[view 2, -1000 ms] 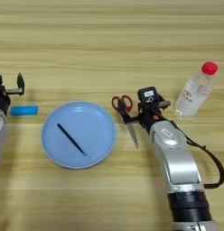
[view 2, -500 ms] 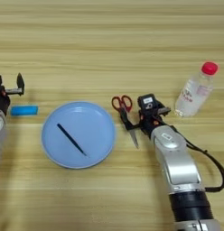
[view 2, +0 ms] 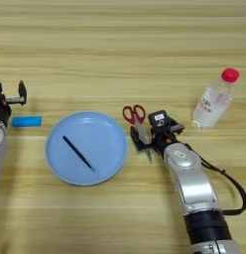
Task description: Move the objects on the table
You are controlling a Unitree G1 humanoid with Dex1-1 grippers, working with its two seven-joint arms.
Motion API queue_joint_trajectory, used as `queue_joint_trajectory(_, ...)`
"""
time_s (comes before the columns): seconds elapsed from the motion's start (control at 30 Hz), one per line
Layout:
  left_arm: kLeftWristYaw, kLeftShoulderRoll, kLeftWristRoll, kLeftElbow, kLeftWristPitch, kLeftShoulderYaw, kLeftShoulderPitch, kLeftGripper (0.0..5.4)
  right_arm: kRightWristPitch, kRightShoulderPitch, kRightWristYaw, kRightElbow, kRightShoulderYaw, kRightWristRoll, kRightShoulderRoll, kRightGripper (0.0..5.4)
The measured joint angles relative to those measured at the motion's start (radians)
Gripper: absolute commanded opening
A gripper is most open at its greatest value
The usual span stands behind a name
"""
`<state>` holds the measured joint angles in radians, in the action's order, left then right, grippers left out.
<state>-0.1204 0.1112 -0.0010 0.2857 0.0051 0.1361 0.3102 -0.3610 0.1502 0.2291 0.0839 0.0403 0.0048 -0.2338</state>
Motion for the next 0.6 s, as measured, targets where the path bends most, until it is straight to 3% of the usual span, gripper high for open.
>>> queue_joint_trajectory(0.43, -0.003, 0.000, 0.000, 0.000, 0.000, 0.000, 0.000, 5.40, 0.014, 0.003, 0.009, 0.015, 0.009, -0.001, 0.007, 5.37)
queue_joint_trajectory(0.6, -0.003, 0.000, 0.000, 0.000, 0.000, 0.000, 0.000, 5.40, -0.023, 0.004, 0.025, 0.010, 0.008, 0.032, 0.022, 5.37)
